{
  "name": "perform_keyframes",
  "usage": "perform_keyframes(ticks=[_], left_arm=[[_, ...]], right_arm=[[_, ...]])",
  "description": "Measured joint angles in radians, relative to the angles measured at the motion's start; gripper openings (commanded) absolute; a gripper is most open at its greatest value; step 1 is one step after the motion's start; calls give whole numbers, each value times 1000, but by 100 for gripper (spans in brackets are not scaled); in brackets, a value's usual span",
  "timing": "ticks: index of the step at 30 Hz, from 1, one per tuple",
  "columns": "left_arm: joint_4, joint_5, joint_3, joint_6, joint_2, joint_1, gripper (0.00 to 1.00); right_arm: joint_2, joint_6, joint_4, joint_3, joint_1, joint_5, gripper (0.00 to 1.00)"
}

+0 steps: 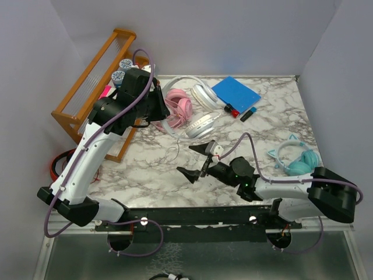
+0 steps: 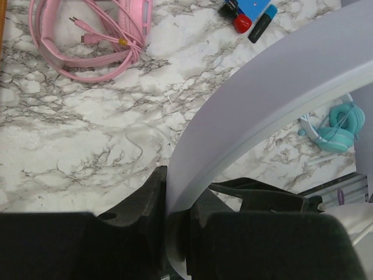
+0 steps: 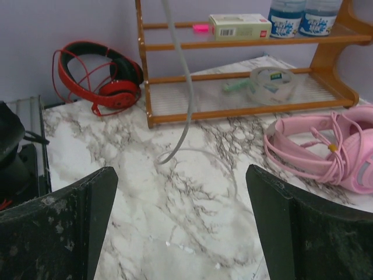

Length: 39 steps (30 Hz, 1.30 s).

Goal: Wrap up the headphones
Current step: Wrap the headphones cable around the headphones.

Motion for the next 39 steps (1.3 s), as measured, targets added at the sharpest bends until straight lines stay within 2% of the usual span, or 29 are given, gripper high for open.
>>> perform_keyframes(ticks=[5,9,11,13,17,19,20,26,33,38,39], left_arm=[[-14,19,-7,-5,-6,0,0],[-16,36,-7,-11,-16,0,0],[-16,43,-7,-13,-22,0,0],[-17,50,-7,-16,-27,0,0],[-17,66,-7,-21,-29,0,0],[-17,73,-7,-23,-30,0,0],[-17,79,-7,-24,-30,0,0],[-18,115,-6,-24,-31,0,0],[-22,130,11,-23,-45,0,0],[-21,129,21,-26,-61,0,0],[-21,129,21,-26,-62,0,0]], right_arm=[[145,4,170,63,0,-7,100],[256,-10,315,93,0,-45,91],[311,-14,386,114,0,-79,83],[357,-13,434,136,0,-108,68],[420,0,472,180,0,-135,28],[435,8,484,184,0,-137,14],[438,11,487,184,0,-136,10],[438,64,503,153,-45,-127,9],[435,237,510,4,-247,-148,9],[435,283,511,-27,-257,-205,10],[436,289,512,-27,-257,-214,15]])
